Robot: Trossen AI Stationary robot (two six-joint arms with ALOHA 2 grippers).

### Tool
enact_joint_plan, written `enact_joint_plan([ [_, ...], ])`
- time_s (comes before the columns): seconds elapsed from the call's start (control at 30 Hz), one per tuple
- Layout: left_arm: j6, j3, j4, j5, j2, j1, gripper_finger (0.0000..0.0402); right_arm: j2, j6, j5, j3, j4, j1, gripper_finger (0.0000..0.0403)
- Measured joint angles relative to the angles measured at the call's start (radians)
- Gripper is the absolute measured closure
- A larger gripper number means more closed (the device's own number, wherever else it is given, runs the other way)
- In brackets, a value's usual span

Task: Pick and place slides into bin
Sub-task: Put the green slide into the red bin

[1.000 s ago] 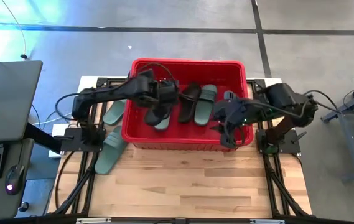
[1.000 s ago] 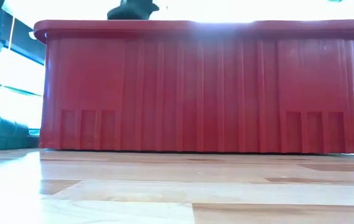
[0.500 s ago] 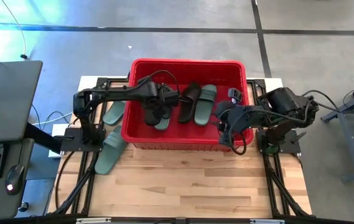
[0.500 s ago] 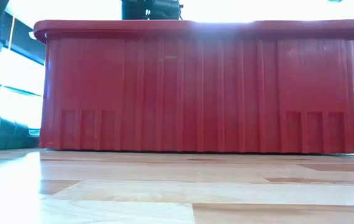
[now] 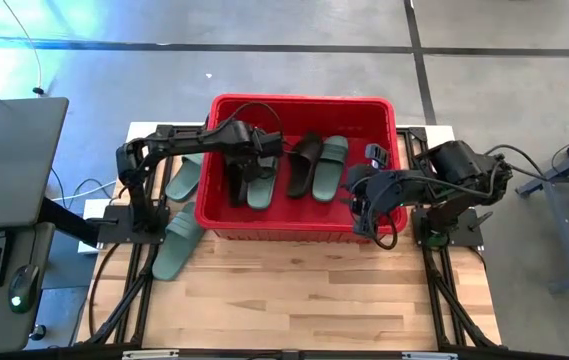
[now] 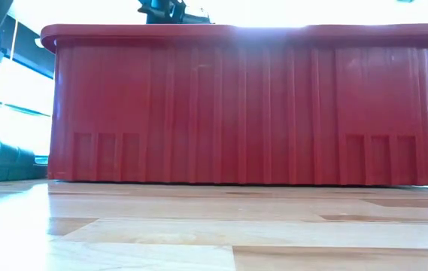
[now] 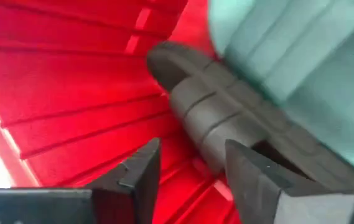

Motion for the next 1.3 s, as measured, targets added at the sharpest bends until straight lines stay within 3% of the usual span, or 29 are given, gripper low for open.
enact_joint_plan([
  [0.13, 0.011, 0.109, -0.051, 0.054, -0.001, -0.043, 0.0221, 0.000, -0.003, 0.000, 0.000, 0.000, 0.000, 0.0269],
  [0.3, 0.094, 0.335, -0.144, 0.056, -0.002, -0.143, 0.0217, 0.000, -0.003, -0.009, 0.000, 0.000, 0.000, 0.0269],
  [0.47, 0.132, 0.556, -0.277, -0.018, -0.003, -0.275, 0.0227, 0.000, -0.002, -0.036, 0.000, 0.000, 0.000, 0.0269],
  [0.6, 0.138, 0.625, -0.270, -0.025, -0.043, -0.382, 0.0235, 0.001, 0.001, -0.035, 0.000, 0.000, 0.000, 0.0269],
  [1.03, -0.117, 0.610, -0.270, -0.037, -0.092, -0.719, 0.0266, 0.001, 0.001, -0.039, 0.000, 0.000, 0.008, 0.0269],
  [1.17, -0.189, 0.507, -0.269, -0.049, -0.156, -0.794, 0.0282, 0.001, 0.001, -0.039, 0.000, 0.000, 0.019, 0.0269],
  [1.3, -0.319, 0.300, -0.269, -0.032, -0.265, -0.833, 0.0294, 0.001, -0.004, -0.037, 0.000, 0.000, 0.034, 0.0269],
])
